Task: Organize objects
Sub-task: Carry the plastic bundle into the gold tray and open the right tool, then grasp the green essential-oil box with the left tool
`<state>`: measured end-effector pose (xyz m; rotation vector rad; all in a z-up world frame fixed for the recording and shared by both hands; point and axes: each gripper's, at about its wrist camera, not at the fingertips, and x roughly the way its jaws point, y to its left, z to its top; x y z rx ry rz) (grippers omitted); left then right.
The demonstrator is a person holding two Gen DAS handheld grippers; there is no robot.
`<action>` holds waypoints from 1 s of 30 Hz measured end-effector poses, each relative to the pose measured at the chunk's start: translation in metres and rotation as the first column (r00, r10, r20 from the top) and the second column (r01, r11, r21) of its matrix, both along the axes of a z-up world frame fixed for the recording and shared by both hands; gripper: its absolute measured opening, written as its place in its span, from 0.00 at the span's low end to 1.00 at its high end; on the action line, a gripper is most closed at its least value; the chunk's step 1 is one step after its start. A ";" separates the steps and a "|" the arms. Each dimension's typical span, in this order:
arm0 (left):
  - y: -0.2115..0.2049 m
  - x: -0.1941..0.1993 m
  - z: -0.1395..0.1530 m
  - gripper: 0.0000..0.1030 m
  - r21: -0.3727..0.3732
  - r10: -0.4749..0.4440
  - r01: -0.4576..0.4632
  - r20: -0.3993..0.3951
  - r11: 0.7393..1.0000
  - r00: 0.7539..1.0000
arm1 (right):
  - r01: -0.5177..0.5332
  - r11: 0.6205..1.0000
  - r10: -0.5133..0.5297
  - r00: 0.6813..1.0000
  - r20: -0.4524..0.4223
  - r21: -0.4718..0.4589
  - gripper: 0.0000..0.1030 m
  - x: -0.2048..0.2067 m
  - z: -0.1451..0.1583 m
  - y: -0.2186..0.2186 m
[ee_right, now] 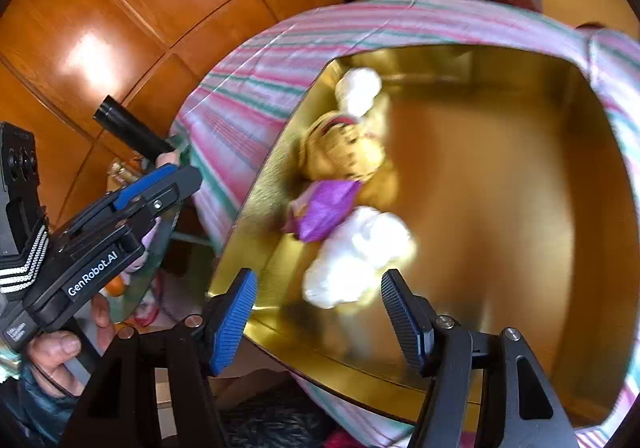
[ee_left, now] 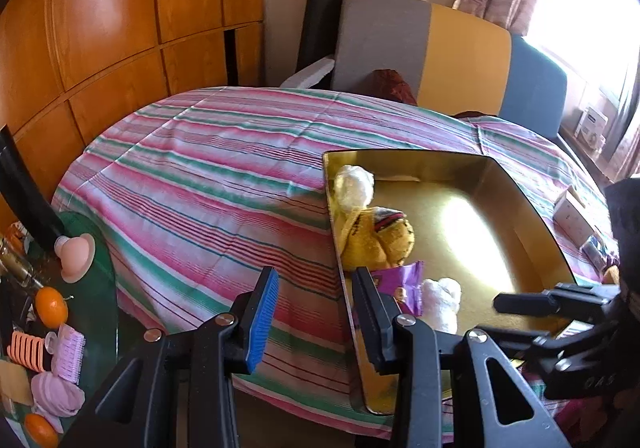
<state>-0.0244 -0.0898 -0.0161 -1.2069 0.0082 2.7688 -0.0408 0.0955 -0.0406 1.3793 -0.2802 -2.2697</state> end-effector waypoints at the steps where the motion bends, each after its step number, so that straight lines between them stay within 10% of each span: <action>1: 0.002 0.001 0.000 0.37 0.000 -0.005 0.005 0.000 1.000 1.000 | 0.006 1.000 -0.006 1.000 -0.011 0.004 0.64 0.004 0.004 0.009; 18: 0.046 0.009 -0.001 0.37 -0.015 -0.105 0.105 0.009 0.994 0.994 | 0.360 0.915 -0.348 0.933 -0.094 0.181 0.64 0.058 0.028 0.192; 25: 0.085 0.007 0.008 0.37 0.021 -0.205 0.205 0.014 0.979 0.979 | 0.629 0.742 -0.619 0.775 -0.123 0.230 0.72 0.112 0.045 0.316; 30: 0.137 0.010 0.023 0.37 0.038 -0.340 0.340 -0.005 0.940 0.940 | 0.810 0.564 -0.798 0.585 -0.149 0.161 0.76 0.159 0.051 0.393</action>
